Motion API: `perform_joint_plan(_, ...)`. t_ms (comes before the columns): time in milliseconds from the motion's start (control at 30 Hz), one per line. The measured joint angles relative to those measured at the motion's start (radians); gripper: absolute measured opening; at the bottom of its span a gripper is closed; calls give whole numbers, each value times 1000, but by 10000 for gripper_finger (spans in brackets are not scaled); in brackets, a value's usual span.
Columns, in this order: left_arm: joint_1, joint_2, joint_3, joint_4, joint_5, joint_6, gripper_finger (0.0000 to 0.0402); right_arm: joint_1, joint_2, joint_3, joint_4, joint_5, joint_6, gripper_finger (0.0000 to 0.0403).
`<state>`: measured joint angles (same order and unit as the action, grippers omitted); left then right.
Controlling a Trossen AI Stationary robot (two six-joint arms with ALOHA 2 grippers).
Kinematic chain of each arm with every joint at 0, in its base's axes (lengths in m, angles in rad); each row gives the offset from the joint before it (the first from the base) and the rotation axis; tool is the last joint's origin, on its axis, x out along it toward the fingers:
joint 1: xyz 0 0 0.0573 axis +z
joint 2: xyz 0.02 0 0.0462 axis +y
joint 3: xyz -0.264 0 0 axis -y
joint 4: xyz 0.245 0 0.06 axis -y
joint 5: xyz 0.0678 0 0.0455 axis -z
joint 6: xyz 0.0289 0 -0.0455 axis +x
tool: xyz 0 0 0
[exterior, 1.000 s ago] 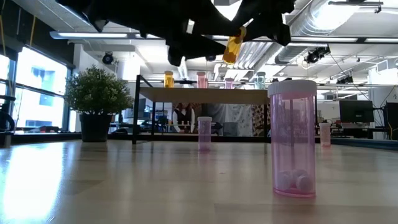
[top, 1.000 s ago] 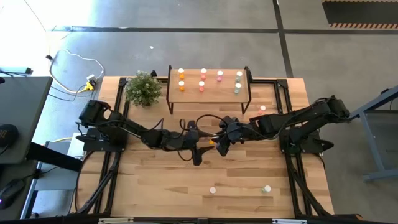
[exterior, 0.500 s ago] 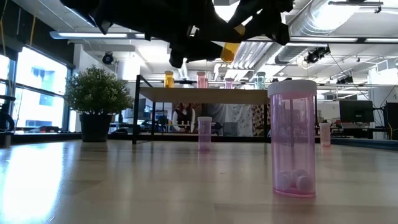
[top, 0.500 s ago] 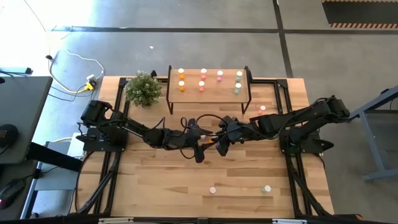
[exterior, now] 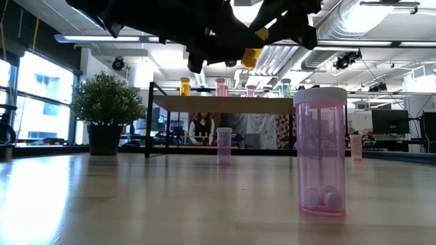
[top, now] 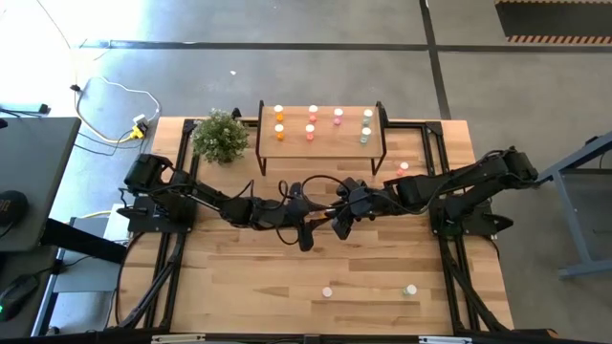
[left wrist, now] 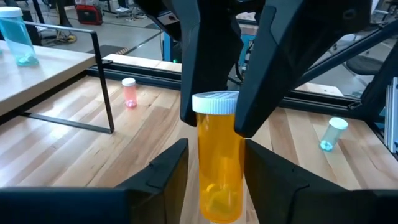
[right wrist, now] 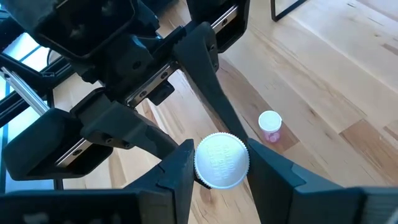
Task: Pick and place medicine bottles onto shelf by color
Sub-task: Put the orange pill bottle aligned with the other orange pill bottles on the shelf
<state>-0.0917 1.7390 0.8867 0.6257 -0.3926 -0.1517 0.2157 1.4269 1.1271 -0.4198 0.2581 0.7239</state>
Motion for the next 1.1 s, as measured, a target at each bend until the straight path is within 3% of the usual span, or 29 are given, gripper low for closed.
perform_joint_plan(900,-1,0,-1,0,4,7,109,0,0,0,-1,-25,8,124)
perform_joint_plan(1100,0,0,0,0,24,22,108,0,0,0,-1,-26,2,150)
